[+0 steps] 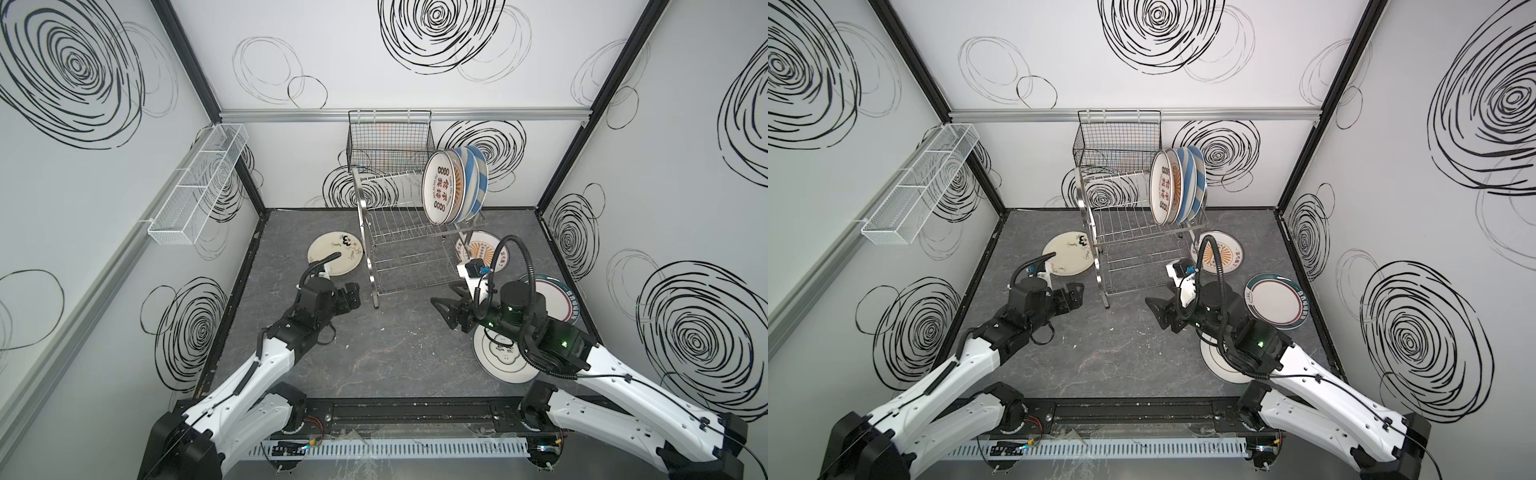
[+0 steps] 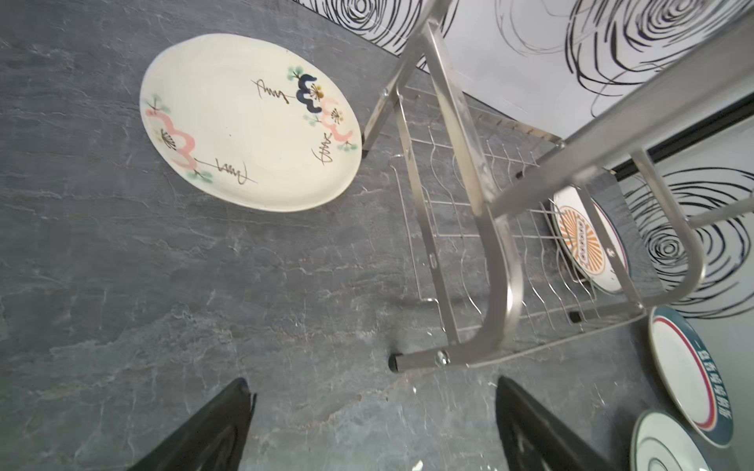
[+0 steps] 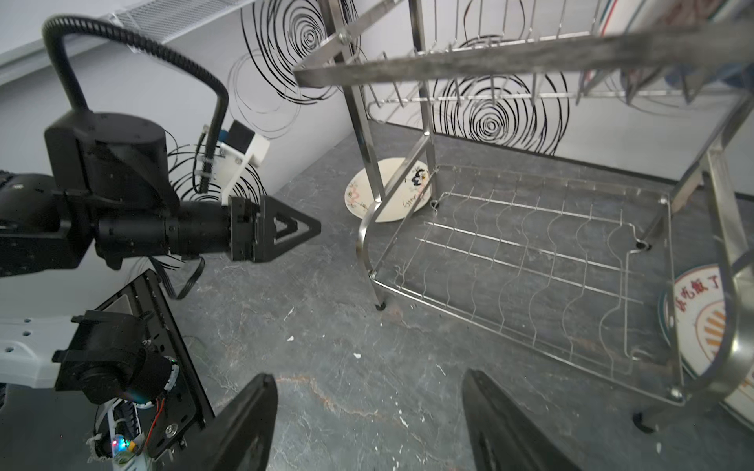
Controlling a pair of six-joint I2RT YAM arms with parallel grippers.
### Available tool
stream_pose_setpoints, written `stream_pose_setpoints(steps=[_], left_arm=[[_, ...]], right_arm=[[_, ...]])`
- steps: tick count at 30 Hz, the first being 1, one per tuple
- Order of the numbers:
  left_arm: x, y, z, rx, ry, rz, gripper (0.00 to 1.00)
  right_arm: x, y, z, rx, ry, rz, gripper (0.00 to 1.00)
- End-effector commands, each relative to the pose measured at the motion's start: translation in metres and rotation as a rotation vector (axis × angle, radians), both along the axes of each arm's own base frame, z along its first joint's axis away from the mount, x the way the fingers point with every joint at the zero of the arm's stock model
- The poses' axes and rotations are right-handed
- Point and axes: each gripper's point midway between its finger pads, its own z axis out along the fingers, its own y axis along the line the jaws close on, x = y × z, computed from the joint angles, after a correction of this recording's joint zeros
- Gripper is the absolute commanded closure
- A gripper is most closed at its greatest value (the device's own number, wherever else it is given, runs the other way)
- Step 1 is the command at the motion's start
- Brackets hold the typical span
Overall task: Load the plates into the dish rack
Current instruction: 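Draw the right gripper back while the left gripper reaches toward the flower plate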
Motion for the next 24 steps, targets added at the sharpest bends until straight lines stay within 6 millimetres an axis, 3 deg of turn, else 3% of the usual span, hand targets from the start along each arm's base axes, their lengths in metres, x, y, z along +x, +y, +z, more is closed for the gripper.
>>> stream_pose_setpoints(steps=[1,5,11,18,24], left_arm=[[0.027,0.003,0.023,0.024,-0.076,-0.004,0.04],[0.056,0.016,0.020,0.024,-0.064,0.021,0.04],[0.095,0.021,0.010,0.040,-0.059,0.025,0.04],[0.129,0.023,-0.015,0.020,-0.016,-0.001,0.04],[0.156,0.035,-0.045,0.012,0.051,0.014,0.04]], right_arm=[[0.006,-0.029,-0.029,-0.036,0.094,-0.176,0.24],[0.005,-0.048,-0.061,-0.071,0.160,-0.266,0.24],[-0.007,-0.042,-0.080,0.001,0.216,-0.222,0.24],[-0.017,-0.037,-0.110,-0.008,0.277,-0.175,0.23],[-0.021,-0.031,-0.116,0.003,0.286,-0.137,0.22]])
